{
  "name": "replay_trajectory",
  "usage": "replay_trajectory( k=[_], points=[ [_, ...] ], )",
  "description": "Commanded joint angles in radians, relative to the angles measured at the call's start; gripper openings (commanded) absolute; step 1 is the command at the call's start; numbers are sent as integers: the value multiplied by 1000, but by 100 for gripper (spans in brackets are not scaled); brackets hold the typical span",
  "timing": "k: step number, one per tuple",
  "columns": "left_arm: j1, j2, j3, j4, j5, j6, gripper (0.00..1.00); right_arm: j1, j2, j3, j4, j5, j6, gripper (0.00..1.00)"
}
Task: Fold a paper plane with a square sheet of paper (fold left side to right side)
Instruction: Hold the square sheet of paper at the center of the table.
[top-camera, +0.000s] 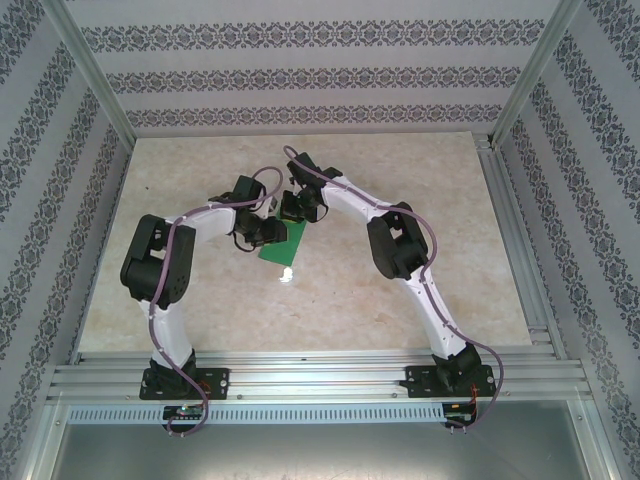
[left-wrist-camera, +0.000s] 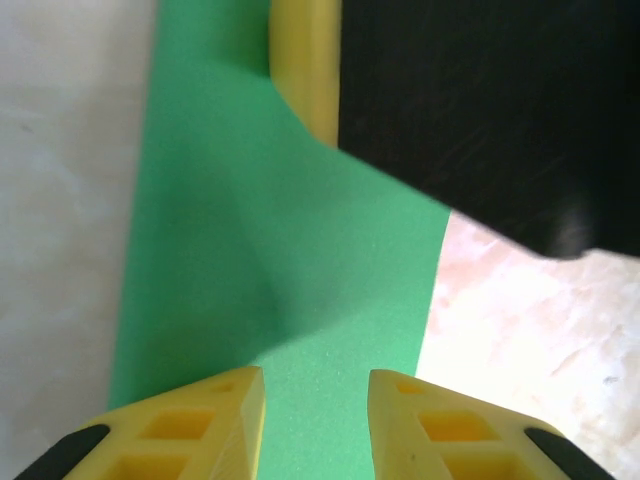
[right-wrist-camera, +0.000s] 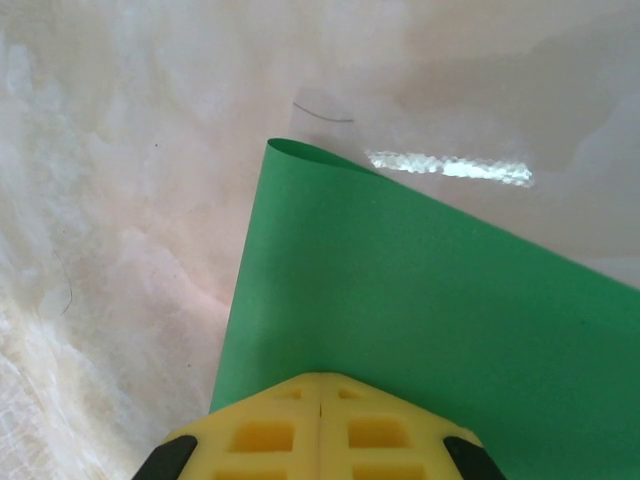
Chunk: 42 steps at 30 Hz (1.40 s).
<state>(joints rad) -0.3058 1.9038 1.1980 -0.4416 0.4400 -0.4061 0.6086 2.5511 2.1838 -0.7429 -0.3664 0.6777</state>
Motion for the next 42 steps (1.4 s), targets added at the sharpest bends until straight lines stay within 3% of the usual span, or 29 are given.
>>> replay_trajectory(
  k=[1,17,27,33,37,42],
  points=[
    [40,-83,34,-6,45,-22,35,13,38,21,-58,35,-24,4],
    [54,42,49,70,131,-46,33,13,36,21,-61,43,-24,4],
    [54,84,-6,58,42,-18,32,10,28,9,-30,16,-24,4],
    [54,107,-57,95,30,-31,31,-7,-61,26,-10,19,-58,6],
    [54,112,-73,99,20,-29,30,-23,-174,-65,9,31,-83,7],
    [54,114,-89,116,22,-36,30,-24,-336,-336,155,-12,-30,6]
  ],
)
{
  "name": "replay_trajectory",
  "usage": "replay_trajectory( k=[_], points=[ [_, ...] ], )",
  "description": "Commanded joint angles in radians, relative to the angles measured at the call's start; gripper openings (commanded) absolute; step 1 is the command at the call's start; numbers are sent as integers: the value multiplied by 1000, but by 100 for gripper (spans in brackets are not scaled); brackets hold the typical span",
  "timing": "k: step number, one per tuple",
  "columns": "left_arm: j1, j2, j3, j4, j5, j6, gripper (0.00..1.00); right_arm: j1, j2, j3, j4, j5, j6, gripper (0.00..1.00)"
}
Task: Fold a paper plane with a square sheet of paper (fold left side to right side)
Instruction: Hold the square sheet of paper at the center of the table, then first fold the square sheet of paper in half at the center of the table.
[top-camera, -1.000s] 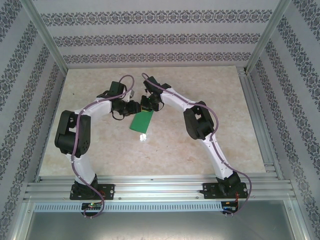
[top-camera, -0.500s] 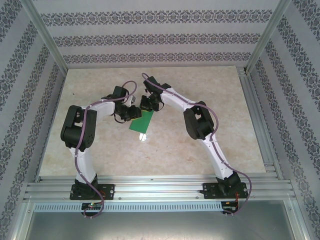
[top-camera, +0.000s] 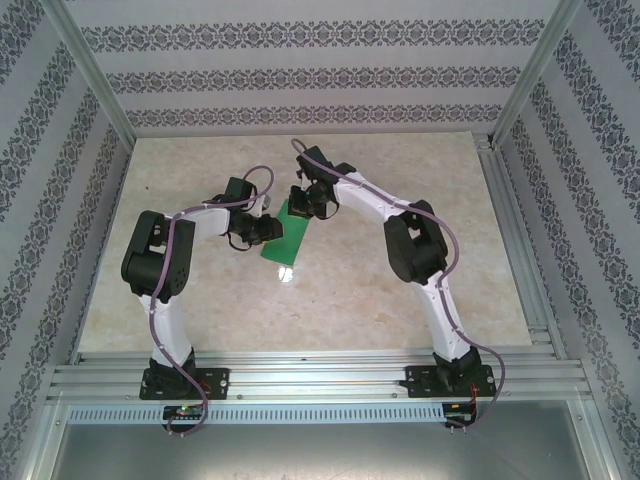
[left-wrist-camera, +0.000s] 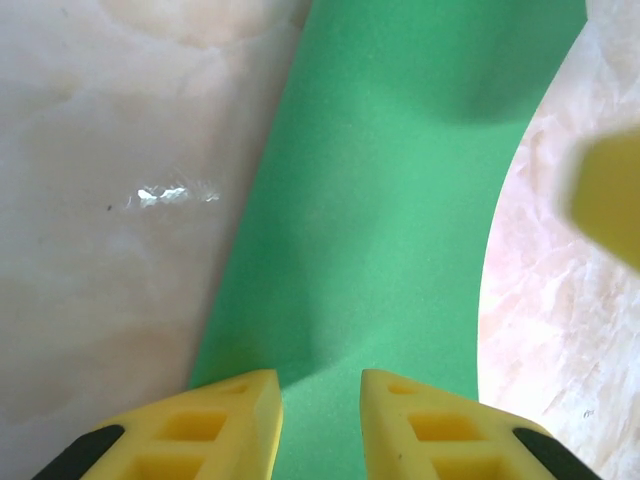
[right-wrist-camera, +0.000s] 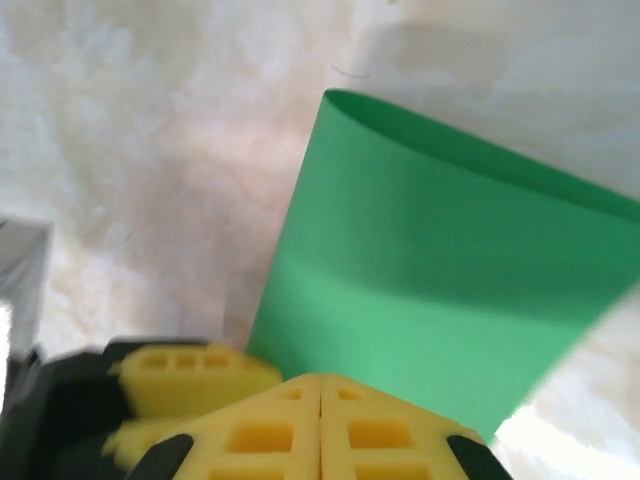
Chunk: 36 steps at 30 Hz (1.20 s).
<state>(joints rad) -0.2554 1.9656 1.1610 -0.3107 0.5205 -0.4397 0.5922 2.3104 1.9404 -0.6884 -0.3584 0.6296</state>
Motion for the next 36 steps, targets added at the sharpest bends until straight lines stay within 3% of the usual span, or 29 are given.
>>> replay_trajectory(
  k=[1,6,12,28,36],
  points=[
    [4,52,-52,-14,-58,-2,30,-6,-113,-142,131,-30,35,6],
    [4,49,-53,-16,-59,-1,30,17,-174,-334,273,-78,115,4],
    [4,49,-54,-20,-66,3,30,33,-134,-339,297,-86,128,4],
    [3,29,-51,-29,-63,0,30,65,-64,-391,205,-24,103,4],
    [4,32,29,-58,-51,-6,33,75,-48,-425,163,11,84,4]
  ],
)
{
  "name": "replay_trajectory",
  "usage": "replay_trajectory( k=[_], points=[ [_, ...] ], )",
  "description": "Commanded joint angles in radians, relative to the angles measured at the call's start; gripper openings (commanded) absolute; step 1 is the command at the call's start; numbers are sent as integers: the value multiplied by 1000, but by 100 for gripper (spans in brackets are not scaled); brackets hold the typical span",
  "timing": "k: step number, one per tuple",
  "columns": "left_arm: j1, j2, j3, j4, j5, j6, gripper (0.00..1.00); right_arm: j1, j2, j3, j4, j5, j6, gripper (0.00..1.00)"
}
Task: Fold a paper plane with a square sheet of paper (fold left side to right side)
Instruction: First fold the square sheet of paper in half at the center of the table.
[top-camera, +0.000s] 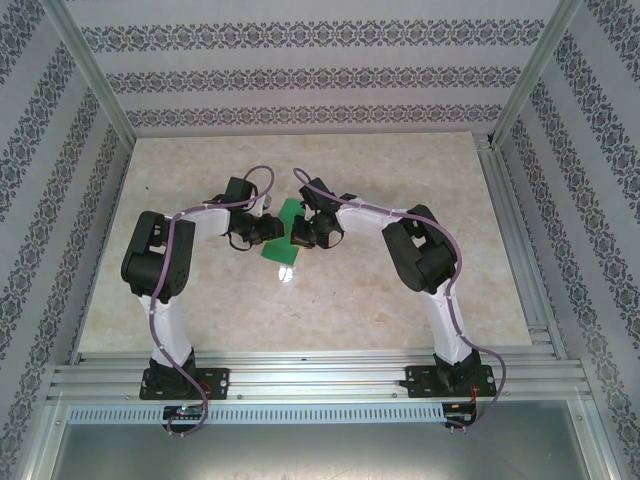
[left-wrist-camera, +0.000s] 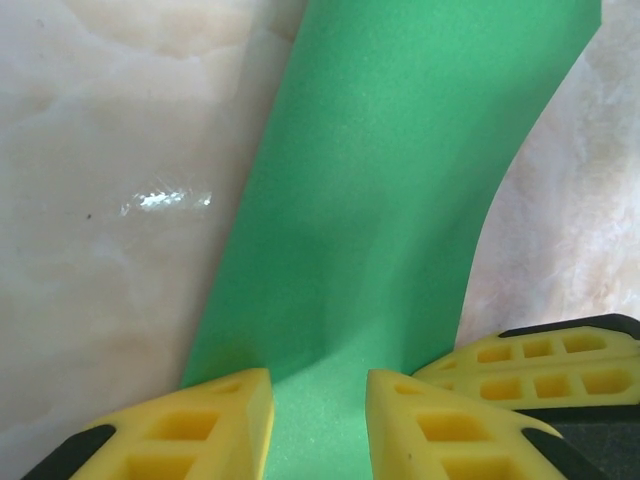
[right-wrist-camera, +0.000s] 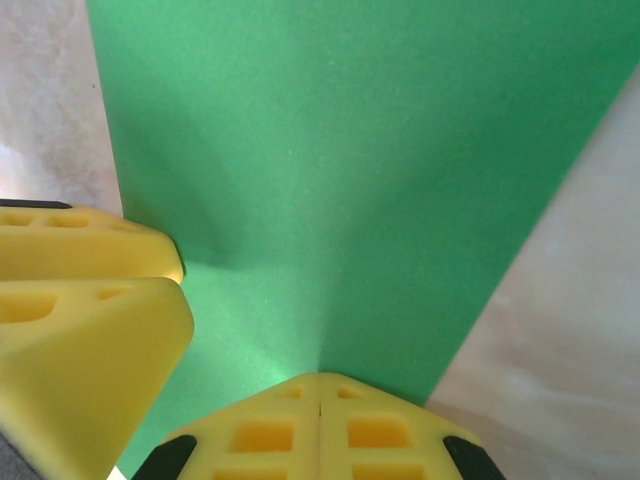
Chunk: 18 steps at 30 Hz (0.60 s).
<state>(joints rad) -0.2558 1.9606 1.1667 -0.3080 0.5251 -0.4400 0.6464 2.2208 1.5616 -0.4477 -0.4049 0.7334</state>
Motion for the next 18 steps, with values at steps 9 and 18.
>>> replay_trajectory(
  k=[9,18],
  points=[
    [14,35,69,-104,-58,12,35,22,52,-37,-98,72,-29,4],
    [77,-91,3,-116,-28,40,30,22,62,-32,-103,71,-30,3]
  ],
)
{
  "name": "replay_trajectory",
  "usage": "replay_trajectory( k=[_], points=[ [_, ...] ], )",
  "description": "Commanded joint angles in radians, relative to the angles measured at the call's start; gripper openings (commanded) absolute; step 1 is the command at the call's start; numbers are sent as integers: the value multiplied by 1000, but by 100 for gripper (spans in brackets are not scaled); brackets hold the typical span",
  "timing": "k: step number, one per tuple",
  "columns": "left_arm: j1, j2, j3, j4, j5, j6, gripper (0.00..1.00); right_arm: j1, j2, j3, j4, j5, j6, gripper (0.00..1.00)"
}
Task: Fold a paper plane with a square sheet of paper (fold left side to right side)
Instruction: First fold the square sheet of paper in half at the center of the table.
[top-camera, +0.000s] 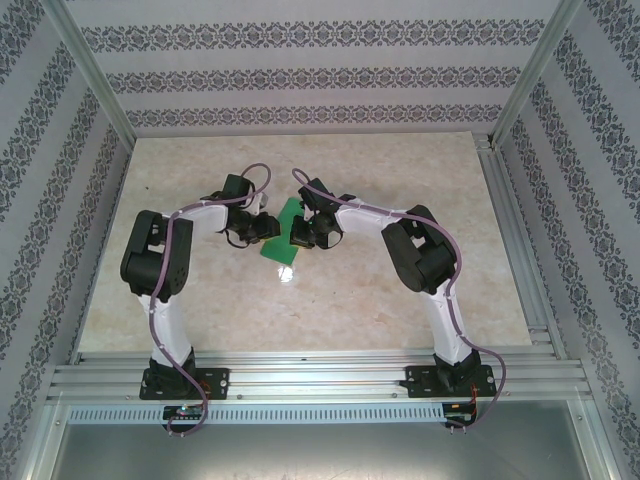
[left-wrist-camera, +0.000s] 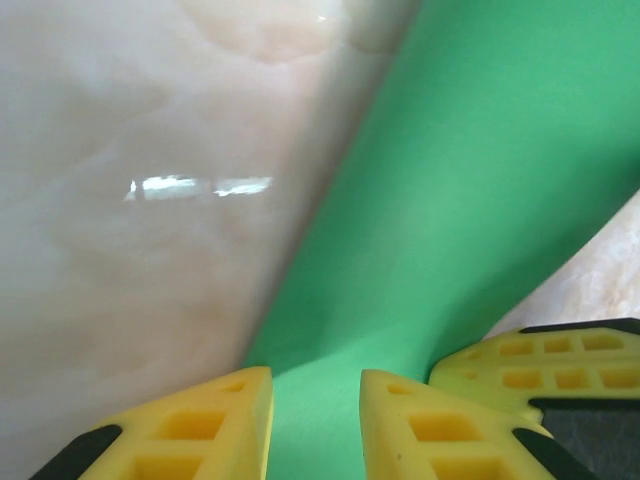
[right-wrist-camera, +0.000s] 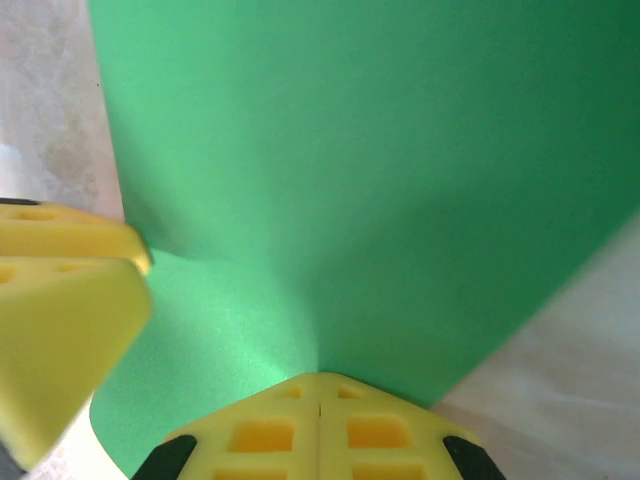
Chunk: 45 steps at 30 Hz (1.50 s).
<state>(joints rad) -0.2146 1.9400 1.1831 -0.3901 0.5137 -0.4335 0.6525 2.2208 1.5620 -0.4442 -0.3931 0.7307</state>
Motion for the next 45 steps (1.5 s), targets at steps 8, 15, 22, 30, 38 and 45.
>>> replay_trajectory(
  k=[8,15,22,30,38,45],
  points=[
    [64,-177,-75,-1,69,52,27,16,64,-30,-105,53,-30,3],
    [7,-123,-90,81,180,22,21,17,65,-30,-109,57,-33,4],
    [-3,-31,-85,93,163,22,18,18,71,-16,-126,66,-39,3],
    [3,-8,-127,6,79,99,16,19,75,-13,-145,82,-41,3],
    [80,-42,-220,-2,62,121,17,18,79,-13,-166,102,-49,3],
    [124,-104,-286,-22,37,121,19,18,85,-14,-171,105,-49,3]
  ],
)
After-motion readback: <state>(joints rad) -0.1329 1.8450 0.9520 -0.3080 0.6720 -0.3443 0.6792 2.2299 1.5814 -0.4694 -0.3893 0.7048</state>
